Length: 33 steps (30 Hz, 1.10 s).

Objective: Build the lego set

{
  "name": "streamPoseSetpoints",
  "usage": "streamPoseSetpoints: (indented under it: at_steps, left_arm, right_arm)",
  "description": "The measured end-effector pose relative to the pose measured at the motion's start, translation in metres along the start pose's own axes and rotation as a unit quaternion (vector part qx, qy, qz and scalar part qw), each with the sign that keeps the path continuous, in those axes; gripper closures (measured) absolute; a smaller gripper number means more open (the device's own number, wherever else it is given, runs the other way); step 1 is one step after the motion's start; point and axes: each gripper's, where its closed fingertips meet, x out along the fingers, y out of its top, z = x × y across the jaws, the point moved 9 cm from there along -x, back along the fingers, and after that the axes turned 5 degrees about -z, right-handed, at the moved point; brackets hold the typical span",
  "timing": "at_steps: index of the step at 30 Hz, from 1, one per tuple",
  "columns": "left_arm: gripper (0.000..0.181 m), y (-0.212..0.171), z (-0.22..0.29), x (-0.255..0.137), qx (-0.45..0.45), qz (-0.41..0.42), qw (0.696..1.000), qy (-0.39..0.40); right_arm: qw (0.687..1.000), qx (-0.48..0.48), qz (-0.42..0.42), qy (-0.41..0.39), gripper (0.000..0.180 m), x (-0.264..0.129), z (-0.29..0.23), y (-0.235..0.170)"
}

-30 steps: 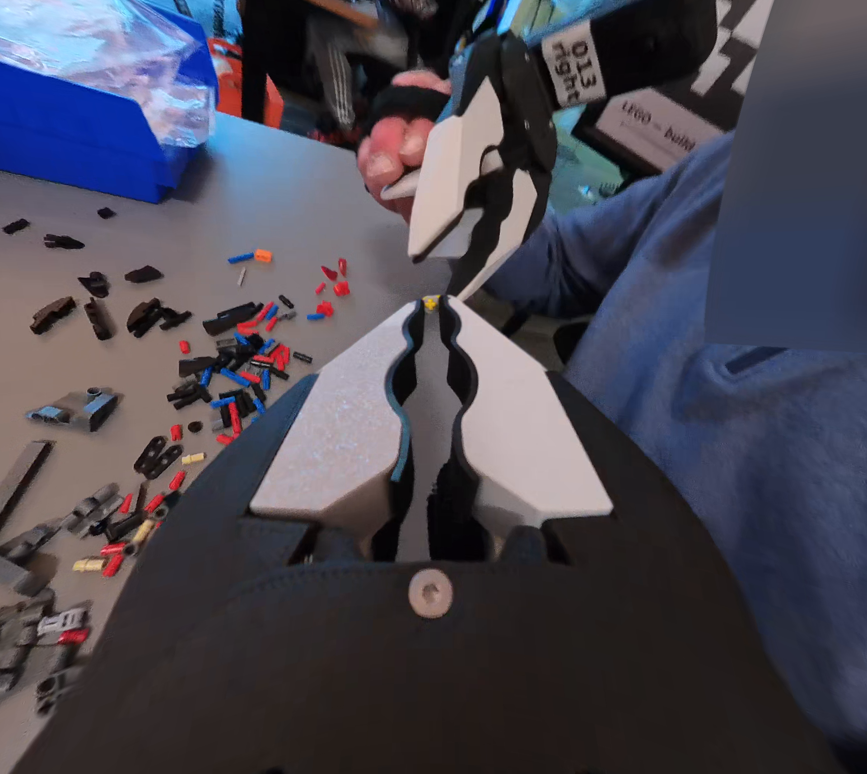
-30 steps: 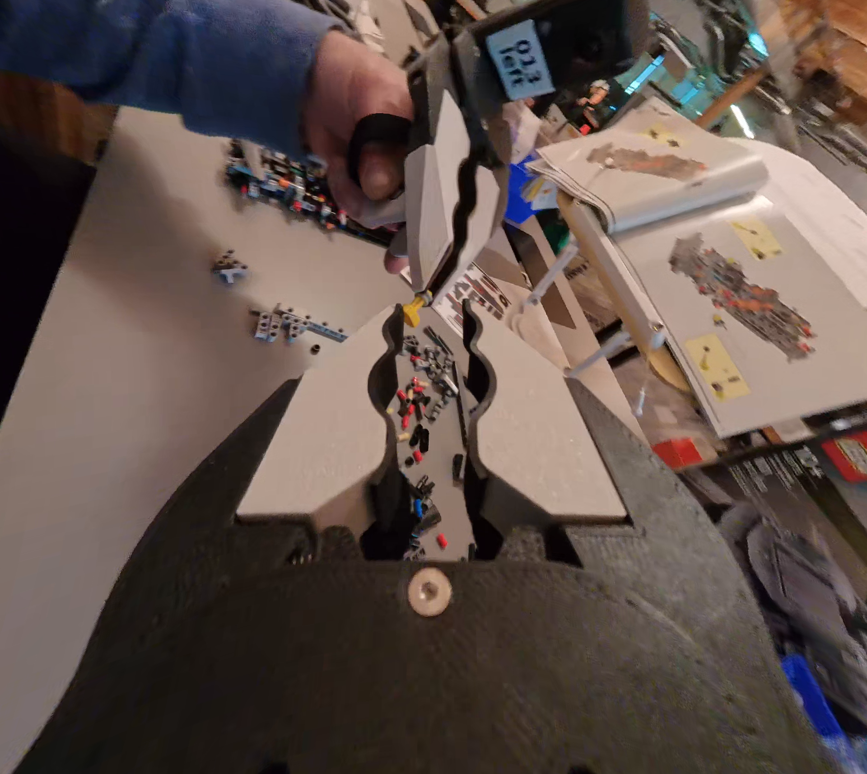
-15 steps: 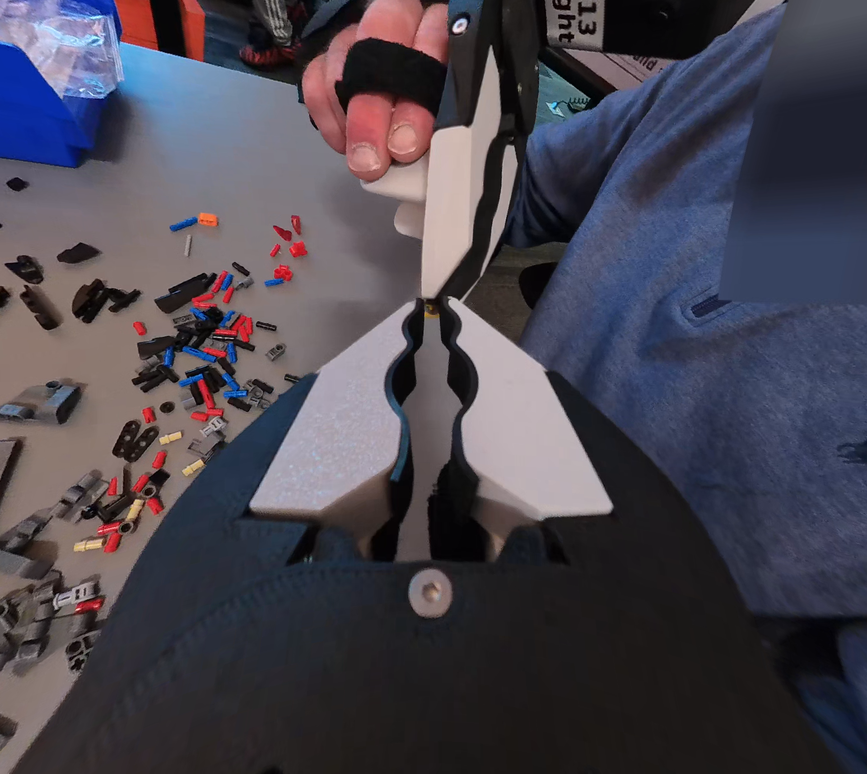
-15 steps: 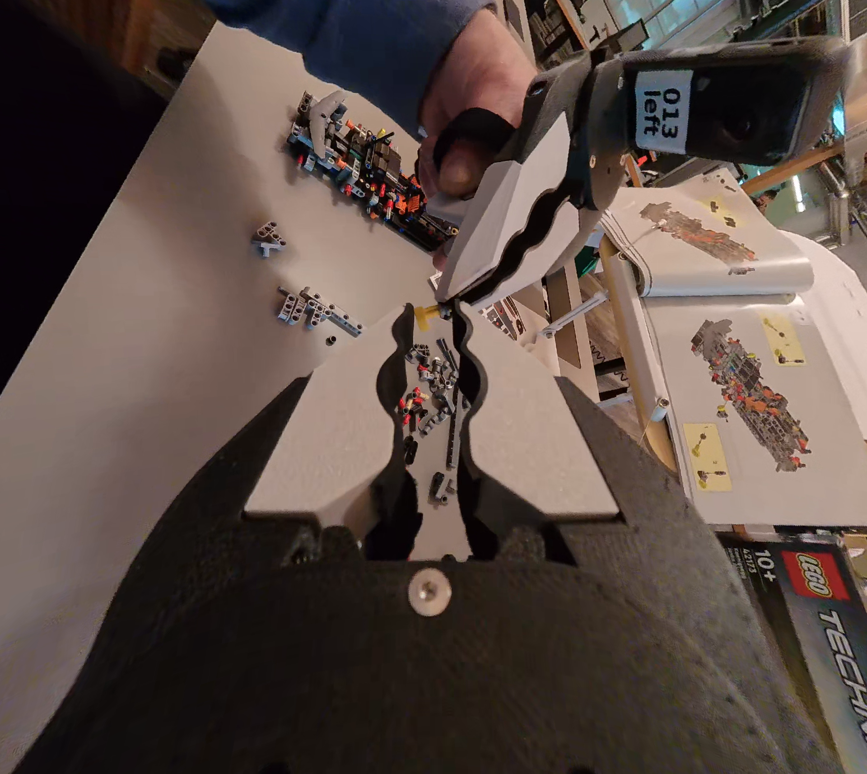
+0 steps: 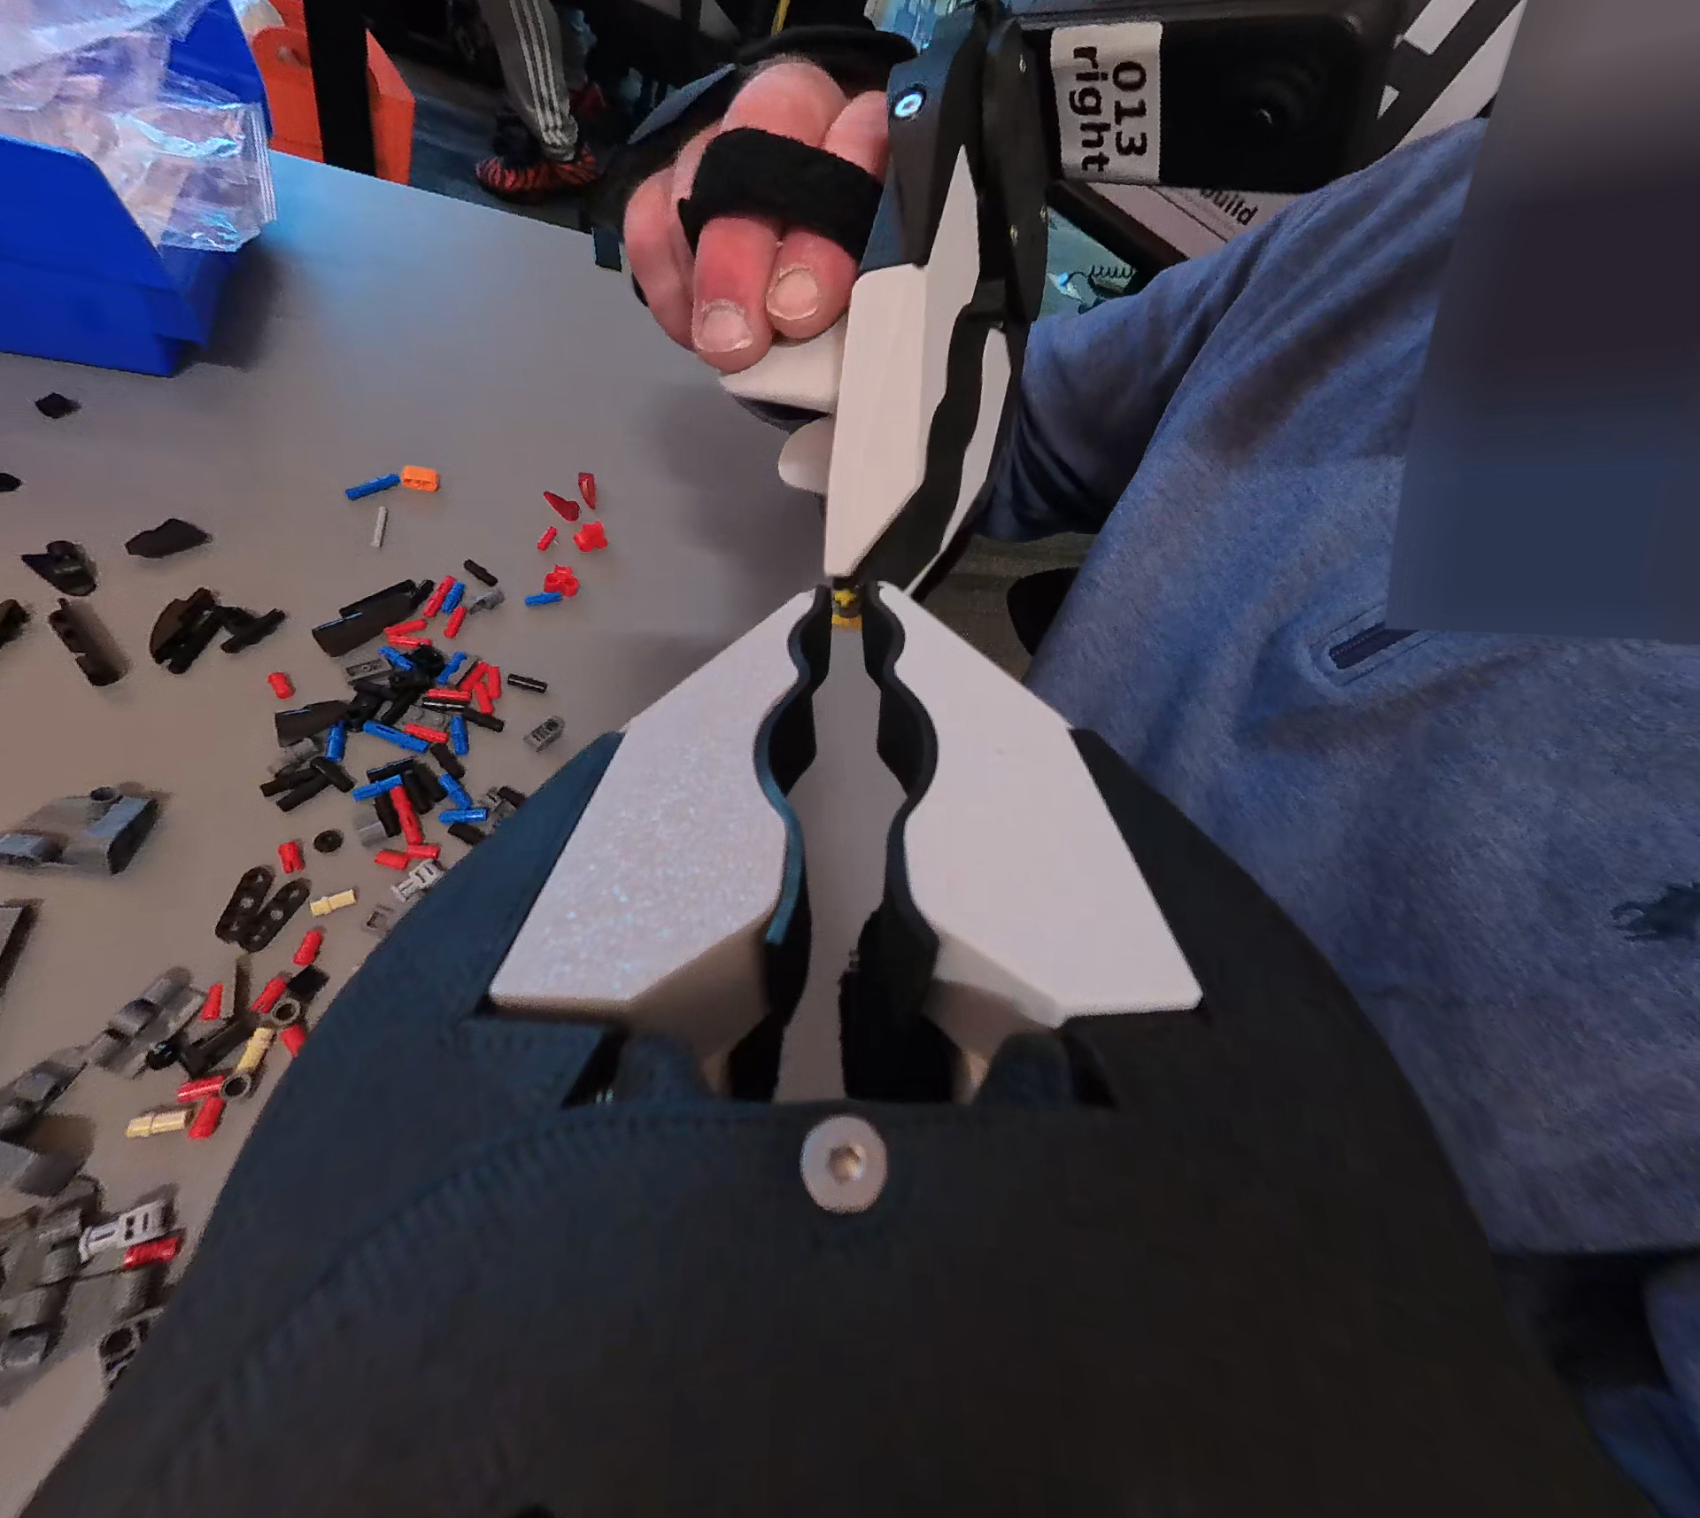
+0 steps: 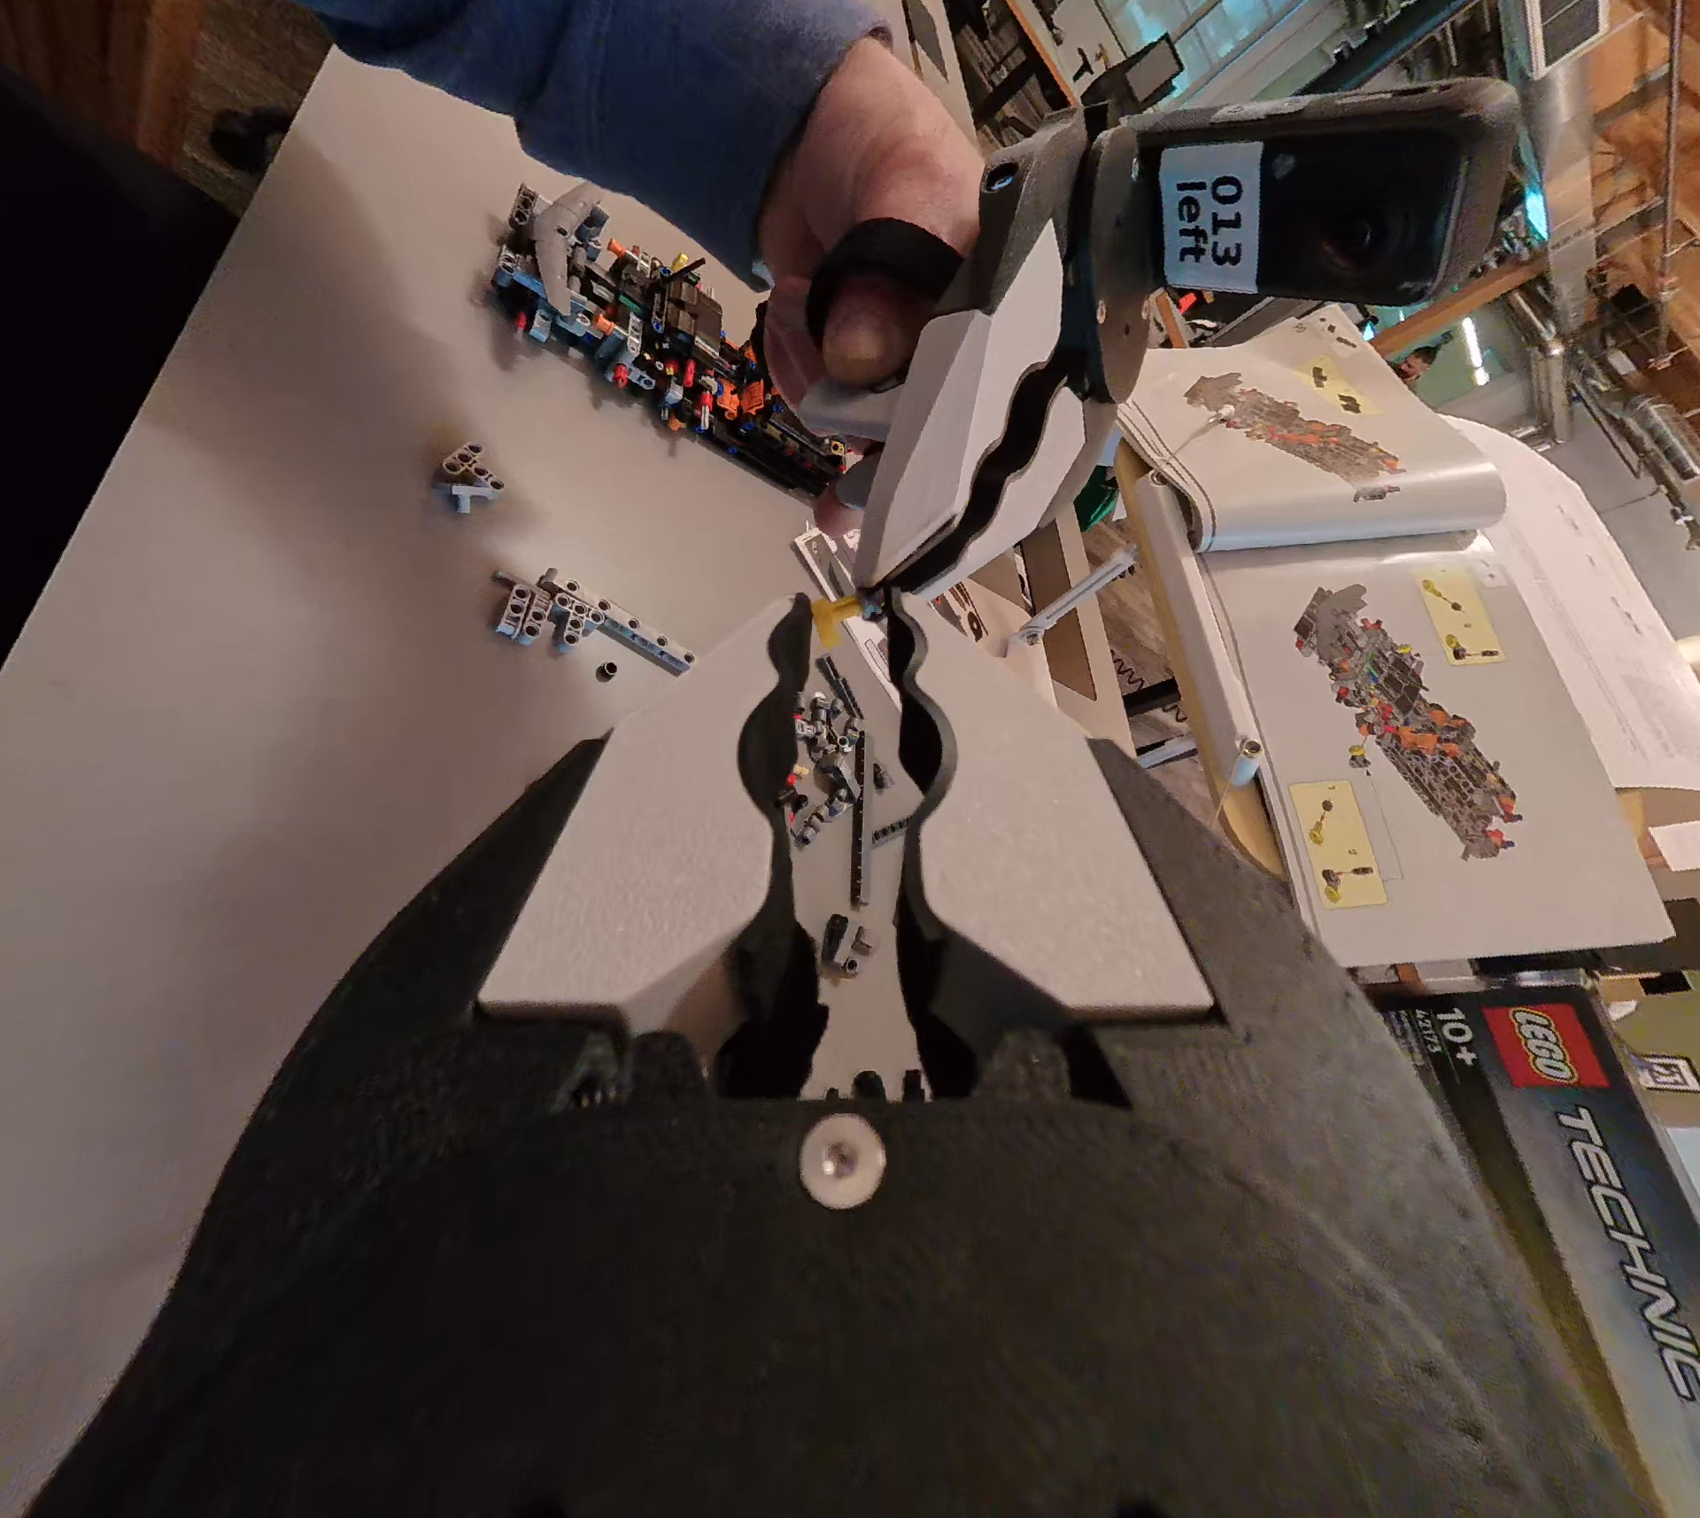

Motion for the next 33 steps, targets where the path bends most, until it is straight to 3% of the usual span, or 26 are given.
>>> streamPoseSetpoints:
  at_steps: [33]
  left_arm:
    - [0.176,0.0000,-0.0042,0.0026,-0.014,0.042,0.999,-0.012]
  right_arm:
    - [1.000,0.018,0.005,-0.024,0.169,-0.0047,0.0003,-0.0037]
